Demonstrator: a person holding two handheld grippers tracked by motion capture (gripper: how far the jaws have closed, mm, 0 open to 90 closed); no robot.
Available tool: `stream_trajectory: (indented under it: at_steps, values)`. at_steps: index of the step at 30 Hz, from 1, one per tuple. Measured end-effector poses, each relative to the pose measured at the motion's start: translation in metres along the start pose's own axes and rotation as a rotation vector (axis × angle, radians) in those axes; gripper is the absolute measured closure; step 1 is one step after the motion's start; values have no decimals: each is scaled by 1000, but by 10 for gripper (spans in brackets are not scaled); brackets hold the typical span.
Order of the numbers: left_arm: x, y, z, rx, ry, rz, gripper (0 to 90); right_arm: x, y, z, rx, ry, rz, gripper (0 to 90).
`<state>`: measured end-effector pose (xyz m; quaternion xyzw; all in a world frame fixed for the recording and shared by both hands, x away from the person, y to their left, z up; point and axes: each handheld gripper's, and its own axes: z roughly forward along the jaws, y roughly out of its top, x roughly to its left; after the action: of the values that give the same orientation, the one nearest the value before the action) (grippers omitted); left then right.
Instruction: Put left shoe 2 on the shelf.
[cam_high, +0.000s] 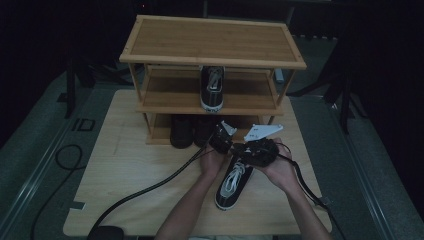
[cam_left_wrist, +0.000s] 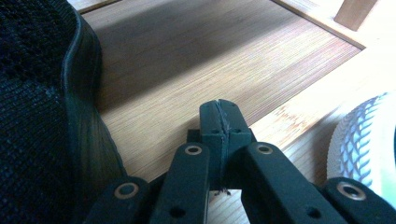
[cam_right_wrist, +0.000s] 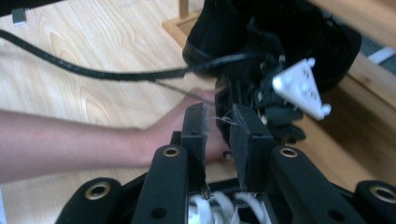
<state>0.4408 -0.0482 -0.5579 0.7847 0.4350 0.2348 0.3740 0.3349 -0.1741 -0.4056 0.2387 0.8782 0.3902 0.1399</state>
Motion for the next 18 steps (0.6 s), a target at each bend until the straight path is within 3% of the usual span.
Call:
stream_trajectory:
  at_steps: [9, 18]
  values:
    - [0, 0, 0, 1, 0, -1, 900, 6, -31, 2, 38, 6, 46, 748]
    - [1, 0, 0, 1, -3, -3, 900, 6, -47, 5, 67, -15, 84, 722]
